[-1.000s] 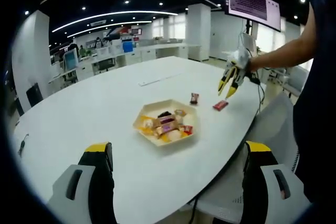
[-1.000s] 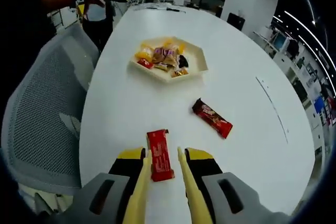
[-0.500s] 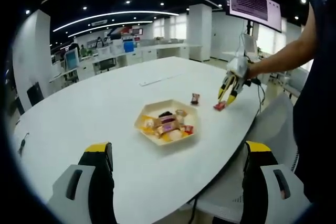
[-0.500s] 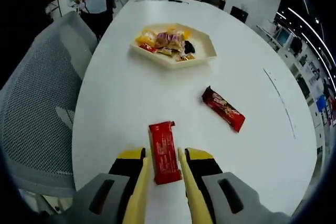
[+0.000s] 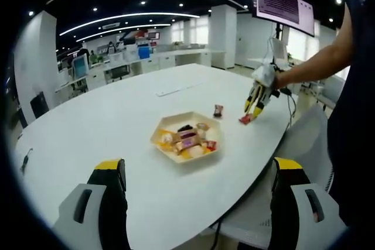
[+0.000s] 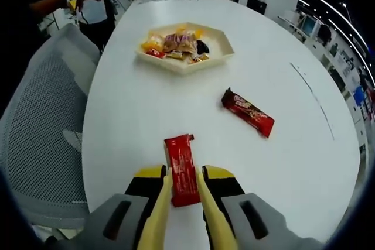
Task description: Place the target food into the container with the food tongs after gripping and lifting it, then release it inside without dropping or visibly crushing the food.
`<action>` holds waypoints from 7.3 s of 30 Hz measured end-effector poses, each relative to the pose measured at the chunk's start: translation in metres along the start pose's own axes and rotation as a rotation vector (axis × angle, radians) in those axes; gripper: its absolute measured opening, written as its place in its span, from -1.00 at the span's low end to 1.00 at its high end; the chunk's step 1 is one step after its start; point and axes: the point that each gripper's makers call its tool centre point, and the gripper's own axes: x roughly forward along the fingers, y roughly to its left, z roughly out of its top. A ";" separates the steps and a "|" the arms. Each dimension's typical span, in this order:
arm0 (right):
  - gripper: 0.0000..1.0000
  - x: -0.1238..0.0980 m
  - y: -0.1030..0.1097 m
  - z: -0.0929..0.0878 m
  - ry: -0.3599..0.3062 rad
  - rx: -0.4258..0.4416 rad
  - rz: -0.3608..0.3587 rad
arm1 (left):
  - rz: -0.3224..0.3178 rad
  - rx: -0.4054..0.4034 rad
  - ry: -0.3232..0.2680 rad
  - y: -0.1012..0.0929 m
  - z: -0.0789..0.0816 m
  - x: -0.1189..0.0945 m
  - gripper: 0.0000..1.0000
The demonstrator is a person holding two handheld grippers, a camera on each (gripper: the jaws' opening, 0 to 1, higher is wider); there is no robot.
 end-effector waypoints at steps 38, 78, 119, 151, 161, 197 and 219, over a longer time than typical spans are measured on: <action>-0.53 -0.078 -0.043 0.050 -0.041 0.084 -0.101 | -0.026 0.025 -0.010 0.002 0.007 0.007 0.99; -0.53 -0.022 -0.057 0.185 -0.098 -0.086 -0.031 | 0.011 -0.026 -0.024 0.002 -0.007 -0.007 0.99; -0.40 0.009 -0.060 0.270 -0.167 -0.237 0.021 | 0.058 -0.062 -0.040 0.009 -0.014 -0.022 0.99; -0.39 -0.046 -0.106 0.169 -0.123 -0.195 -0.017 | 0.040 -0.040 -0.016 0.007 -0.010 -0.017 0.99; -0.39 -0.047 -0.111 0.146 -0.107 -0.205 -0.006 | 0.049 -0.048 -0.006 0.008 -0.012 -0.016 0.99; -0.39 0.026 -0.111 0.075 -0.002 -0.197 0.113 | 0.113 -0.095 0.007 0.002 -0.017 -0.031 0.99; -0.39 0.036 -0.093 0.051 0.074 -0.142 0.102 | 0.086 -0.112 -0.014 -0.001 -0.016 -0.022 0.98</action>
